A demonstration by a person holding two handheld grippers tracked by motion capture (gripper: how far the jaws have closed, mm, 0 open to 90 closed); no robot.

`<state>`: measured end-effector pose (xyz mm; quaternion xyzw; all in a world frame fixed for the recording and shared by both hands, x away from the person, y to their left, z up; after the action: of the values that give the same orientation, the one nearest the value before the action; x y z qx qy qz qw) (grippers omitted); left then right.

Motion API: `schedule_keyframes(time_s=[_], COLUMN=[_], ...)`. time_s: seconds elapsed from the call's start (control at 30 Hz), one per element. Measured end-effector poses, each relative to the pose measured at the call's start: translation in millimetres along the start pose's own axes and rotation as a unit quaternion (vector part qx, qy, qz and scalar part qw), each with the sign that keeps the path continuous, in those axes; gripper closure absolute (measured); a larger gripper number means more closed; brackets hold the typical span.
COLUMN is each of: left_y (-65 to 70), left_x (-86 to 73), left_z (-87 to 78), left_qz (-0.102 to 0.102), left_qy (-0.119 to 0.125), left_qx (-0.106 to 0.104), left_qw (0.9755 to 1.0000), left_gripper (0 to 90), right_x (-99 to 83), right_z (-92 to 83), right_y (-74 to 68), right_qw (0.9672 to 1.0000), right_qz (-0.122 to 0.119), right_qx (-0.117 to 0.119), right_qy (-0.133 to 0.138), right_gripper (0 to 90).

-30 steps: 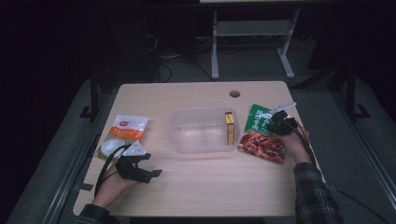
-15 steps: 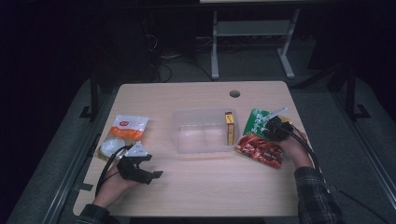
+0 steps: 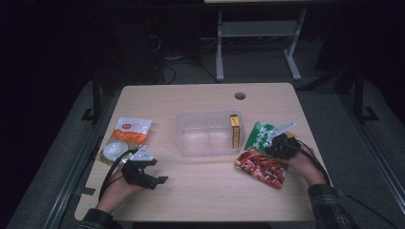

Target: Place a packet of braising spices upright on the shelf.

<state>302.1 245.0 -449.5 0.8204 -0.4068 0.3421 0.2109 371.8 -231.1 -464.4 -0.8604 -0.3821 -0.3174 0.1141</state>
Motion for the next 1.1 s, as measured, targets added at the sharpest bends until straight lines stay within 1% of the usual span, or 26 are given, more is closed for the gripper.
schedule_keyframes(time_s=[0.03,0.1,0.27,0.33,0.4,0.43,0.47,0.5,0.53,0.57,0.6,0.67,0.7,0.73,0.77,0.8,0.83,0.87,0.9,0.93,0.97,1.0,1.03,1.07,1.1], left_y=[0.9,1.5,1.5,1.7,2.7,2.4,2.8,3.1,3.2,3.2,3.6,4.8,5.5,4.9,5.2,5.8,6.8,7.1,7.3,7.1,7.5,7.0,6.7,6.9,6.5], left_x=[-0.3,0.1,0.6,0.6,0.8,1.0,1.1,1.2,1.3,1.6,1.6,1.4,1.2,1.4,0.9,0.7,0.5,0.6,0.7,0.7,0.6,0.5,0.5,0.2,-0.1], left_z=[0.3,0.4,1.0,1.6,2.5,2.3,2.5,2.6,2.5,2.1,2.7,3.8,4.2,4.5,5.2,5.5,5.8,5.4,5.3,5.0,5.8,6.3,6.6,6.9,6.6], left_qz=[-0.004,-0.004,0.002,0.004,0.002,0.006,0.005,0.005,0.005,0.006,0.005,0.002,0.001,0.007,0.004,0.002,-0.003,-0.002,-0.002,0.002,0.0,0.002,0.005,0.004,0.008], left_qy=[0.001,0.001,0.0,0.0,0.003,0.0,0.001,0.001,0.0,-0.003,-0.001,0.001,0.0,-0.002,-0.001,-0.001,0.002,0.003,0.005,0.003,0.004,0.004,0.002,0.0,-0.003], left_qx=[-0.001,-0.001,-0.002,-0.002,-0.003,-0.004,-0.004,-0.005,-0.007,-0.008,-0.01,-0.012,-0.012,-0.015,-0.017,-0.017,-0.018,-0.02,-0.021,-0.022,-0.023,-0.023,-0.023,-0.023,-0.023], left_qw=[1.0,1.0,1.0,1.0,1.0,1.0,1.0,1.0,1.0,0.9999,0.9999,0.9999,0.9999,0.9999,0.9998,0.9998,0.9998,0.9998,0.9998,0.9997,0.9997,0.9997,0.9997,0.9997,0.9997], left_gripper=[18.2,18.2,18.2,18.2,18.2,18.2,18.2,18.2,18.2,18.2,18.2,17.7,17.5,17.3,17.2,16.9,16.9,16.8,16.8,16.6,16.6,16.7,16.6,16.6,16.6], right_x=[-0.7,-2.2,-6.6,-8.2,-9.3,-9.4,-9.2,-8.9,-7.8,-7.2,-6.5,-5.7,-5.4,-5.0,-4.3,-3.7,-3.4,-3.5,-2.9,-2.3,-1.3,-0.3,0.7,0.9,0.6], right_z=[-1.3,-3.8,-10.9,-12.9,-14.6,-15.7,-16.8,-16.7,-16.2,-16.2,-16.1,-15.2,-14.6,-13.7,-12.1,-9.7,-7.0,-3.3,0.8,3.0,4.1,5.5,7.2,8.9,9.6], right_y=[-3.4,-11.8,-35.6,-42.7,-47.4,-45.4,-41.1,-34.9,-22.4,-15.7,-9.3,6.8,14.5,21.7,28.1,33.3,37.0,39.5,40.6,41.6,42.1,42.7,42.6,42.5,42.0], right_qw=[1.0,0.9998,0.9989,0.9984,0.9982,0.9984,0.9988,0.9993,0.9997,0.9998,0.9995,0.9982,0.997,0.9959,0.995,0.9943,0.9938,0.9938,0.994,0.9939,0.9934,0.9938,0.9942,0.9943,0.994], right_qz=[-0.005,-0.017,-0.038,-0.047,-0.049,-0.046,-0.033,-0.028,-0.019,-0.008,0.005,0.027,0.039,0.052,0.061,0.066,0.076,0.08,0.074,0.075,0.08,0.076,0.071,0.067,0.067], right_qx=[0.004,0.007,0.023,0.028,0.032,0.034,0.035,0.02,-0.002,-0.011,-0.024,-0.047,-0.059,-0.066,-0.07,-0.076,-0.07,-0.067,-0.075,-0.076,-0.074,-0.074,-0.077,-0.08,-0.084], right_qy=[-0.003,-0.006,-0.011,-0.01,-0.007,-0.001,0.007,0.011,0.013,0.015,0.018,0.024,0.03,0.034,0.035,0.038,0.043,0.038,0.028,0.027,0.035,0.034,0.026,0.021,0.019], right_gripper=[90.0,90.0,90.0,90.0,90.0,90.0,90.0,90.0,90.0,90.0,90.0,90.0,90.0,90.0,90.0,90.0,90.0,90.0,90.0,90.0,90.0,90.0,90.0,90.0,90.0])
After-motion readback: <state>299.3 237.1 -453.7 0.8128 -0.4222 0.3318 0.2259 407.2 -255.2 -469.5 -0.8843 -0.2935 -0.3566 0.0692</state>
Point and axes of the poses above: each handheld gripper's, and its own axes: z roughly forward along the jaws, x roughly out of its top, y roughly to its right, the point moved 1 cm from there along z, roughly forward along the jaws, and after that the axes turned 6 degrees about y, right-handed, at the moved point
